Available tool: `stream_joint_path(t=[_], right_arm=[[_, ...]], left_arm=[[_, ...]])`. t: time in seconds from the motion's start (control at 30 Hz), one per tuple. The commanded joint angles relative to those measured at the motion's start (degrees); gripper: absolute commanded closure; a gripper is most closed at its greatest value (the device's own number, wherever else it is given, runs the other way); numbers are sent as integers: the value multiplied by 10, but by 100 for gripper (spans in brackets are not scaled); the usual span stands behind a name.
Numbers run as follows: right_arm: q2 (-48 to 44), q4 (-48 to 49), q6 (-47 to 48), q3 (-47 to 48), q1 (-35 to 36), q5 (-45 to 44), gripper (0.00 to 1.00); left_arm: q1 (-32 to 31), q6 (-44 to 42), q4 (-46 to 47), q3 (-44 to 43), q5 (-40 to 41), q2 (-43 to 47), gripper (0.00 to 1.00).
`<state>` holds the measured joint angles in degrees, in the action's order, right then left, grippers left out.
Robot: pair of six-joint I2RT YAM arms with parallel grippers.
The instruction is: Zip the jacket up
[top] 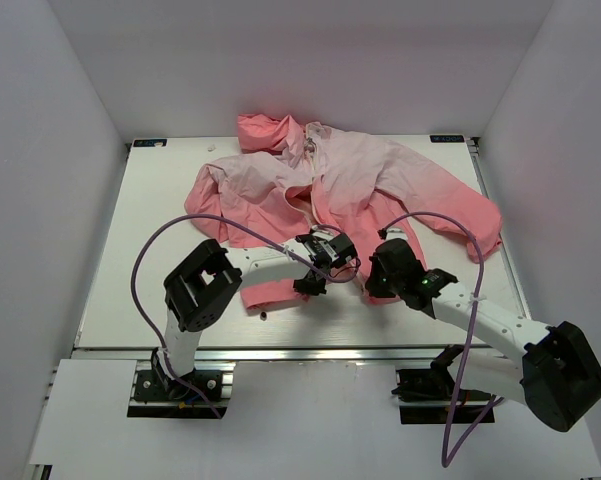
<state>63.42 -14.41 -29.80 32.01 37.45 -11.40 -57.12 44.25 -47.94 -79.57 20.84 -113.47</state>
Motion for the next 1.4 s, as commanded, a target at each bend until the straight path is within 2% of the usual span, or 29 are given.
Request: stream_joint_path(t=[0.0, 0.13, 0.3, 0.4, 0.53, 0.77, 0.83, 1.03, 1.23, 1.37], right_arm=[[2, 12, 0, -3, -5, 2, 100], [-8, 27, 19, -4, -7, 23, 100], [-50, 77, 43, -14, -9, 97, 100], [-58, 98, 47, -9, -12, 110, 100], [-54, 129, 46, 6, -19, 155, 100], [-74, 253, 1, 3, -26, 234, 100], [-81, 314, -15, -9, -27, 270, 100], [-73, 414, -40, -18, -27, 294, 100], [-36, 460, -28, -13, -26, 341, 100], [-43, 500, -21, -34, -26, 350, 100]], left_arm=[[3, -13, -18, 7, 16, 19, 100], [3, -51, 24, 19, -10, 69, 100], [12, -88, 92, 60, -59, 172, 100], [24, -101, 148, 91, -90, 244, 100], [40, -101, 211, 152, -95, 320, 100], [53, -68, 291, 217, -60, 411, 100], [53, -56, 331, 234, -56, 437, 100], [53, -29, 363, 261, -34, 467, 100], [53, -11, 377, 263, -25, 463, 100], [53, -5, 382, 259, -15, 454, 100]])
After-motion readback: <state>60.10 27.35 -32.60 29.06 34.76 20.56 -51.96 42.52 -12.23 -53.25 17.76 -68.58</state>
